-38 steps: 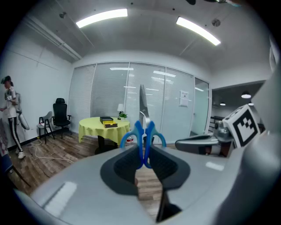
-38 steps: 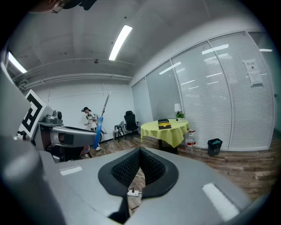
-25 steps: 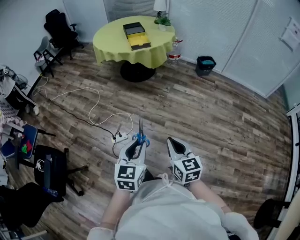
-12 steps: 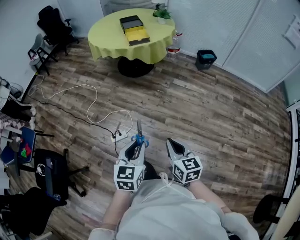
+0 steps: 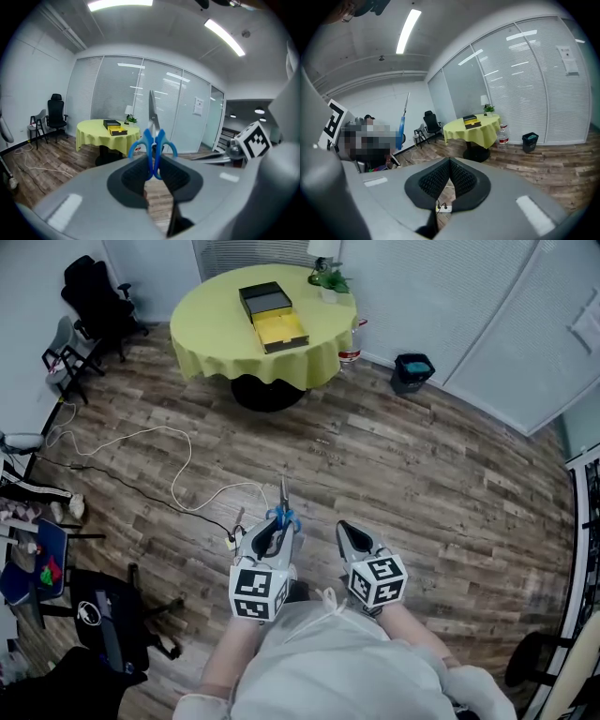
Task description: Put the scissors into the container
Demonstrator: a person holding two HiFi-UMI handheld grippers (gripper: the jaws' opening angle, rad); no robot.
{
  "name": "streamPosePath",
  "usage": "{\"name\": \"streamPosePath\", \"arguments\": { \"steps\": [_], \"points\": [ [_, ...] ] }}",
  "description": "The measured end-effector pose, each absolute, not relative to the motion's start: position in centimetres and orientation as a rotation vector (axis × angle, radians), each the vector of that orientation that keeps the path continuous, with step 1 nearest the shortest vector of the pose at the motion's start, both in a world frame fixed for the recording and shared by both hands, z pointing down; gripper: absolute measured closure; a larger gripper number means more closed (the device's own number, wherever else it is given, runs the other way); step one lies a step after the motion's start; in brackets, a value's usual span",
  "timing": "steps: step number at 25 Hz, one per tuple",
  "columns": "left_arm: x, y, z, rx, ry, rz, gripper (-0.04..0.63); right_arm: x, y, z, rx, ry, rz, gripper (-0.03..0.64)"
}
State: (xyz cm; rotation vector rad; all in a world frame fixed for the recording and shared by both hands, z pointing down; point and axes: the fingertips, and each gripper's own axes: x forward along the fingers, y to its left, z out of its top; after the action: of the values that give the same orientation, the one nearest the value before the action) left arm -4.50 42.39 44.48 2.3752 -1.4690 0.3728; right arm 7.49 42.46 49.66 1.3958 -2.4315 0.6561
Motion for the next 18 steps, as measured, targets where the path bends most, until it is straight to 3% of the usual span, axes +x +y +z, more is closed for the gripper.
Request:
{"name": "streamPosePath", "arguments": {
  "steps": [9, 18],
  "points": [
    [-11.1, 34.8, 44.9, 2.385, -1.389, 0.348, 0.518, 1.4, 35.8, 49.5, 1.425, -2.373, 0.664, 0.618],
    [-12.8, 29.5, 47.1, 2.336, -1.388, 0.347, 0.518, -0.1, 29.4, 50.8, 1.384, -2.377, 0.653, 0.618]
  ]
}}
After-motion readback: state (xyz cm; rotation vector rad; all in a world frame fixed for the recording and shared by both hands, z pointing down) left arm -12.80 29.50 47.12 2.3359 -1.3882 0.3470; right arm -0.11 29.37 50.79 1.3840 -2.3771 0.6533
